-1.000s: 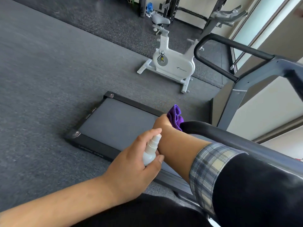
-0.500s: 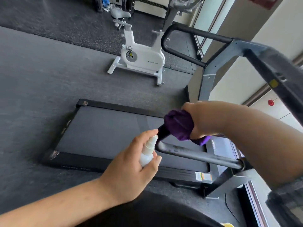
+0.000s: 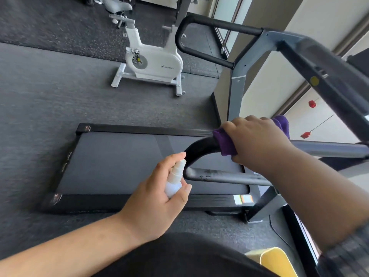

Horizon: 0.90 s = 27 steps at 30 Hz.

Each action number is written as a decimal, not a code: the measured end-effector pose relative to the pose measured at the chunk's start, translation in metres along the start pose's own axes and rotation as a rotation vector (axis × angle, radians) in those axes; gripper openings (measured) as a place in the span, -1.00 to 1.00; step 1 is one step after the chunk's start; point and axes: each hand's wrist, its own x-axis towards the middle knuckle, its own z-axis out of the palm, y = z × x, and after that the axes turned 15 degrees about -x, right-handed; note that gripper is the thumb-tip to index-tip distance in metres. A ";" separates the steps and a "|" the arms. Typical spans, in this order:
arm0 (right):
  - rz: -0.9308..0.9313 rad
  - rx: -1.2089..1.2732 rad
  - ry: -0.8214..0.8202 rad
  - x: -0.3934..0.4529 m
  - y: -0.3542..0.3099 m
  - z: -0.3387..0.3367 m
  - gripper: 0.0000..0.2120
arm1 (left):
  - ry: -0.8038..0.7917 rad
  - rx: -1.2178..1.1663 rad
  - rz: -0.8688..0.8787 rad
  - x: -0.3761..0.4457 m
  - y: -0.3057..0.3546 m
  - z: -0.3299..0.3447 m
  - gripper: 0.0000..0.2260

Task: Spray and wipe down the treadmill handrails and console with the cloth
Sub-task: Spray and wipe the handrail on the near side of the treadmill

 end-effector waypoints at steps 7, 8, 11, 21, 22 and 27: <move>-0.042 -0.018 0.040 0.004 -0.005 -0.005 -0.53 | -0.025 -0.002 0.006 -0.005 -0.001 -0.001 -0.54; -0.048 -0.016 0.038 0.004 -0.005 -0.005 -0.53 | -0.026 -0.001 0.005 -0.006 0.000 -0.002 -0.54; -0.071 -0.003 0.023 0.007 -0.007 -0.009 -0.59 | -0.025 0.014 0.004 -0.008 0.001 -0.004 -0.53; -0.231 -0.056 0.005 0.030 -0.042 -0.062 -0.77 | -0.049 0.038 0.019 -0.014 0.007 0.000 -0.52; -0.251 -0.087 0.006 0.032 -0.051 -0.066 -0.78 | -0.043 0.038 0.015 -0.015 0.008 0.001 -0.51; -0.274 -0.095 -0.059 0.041 -0.064 -0.069 -0.72 | -0.035 0.069 0.009 -0.021 0.012 0.004 -0.51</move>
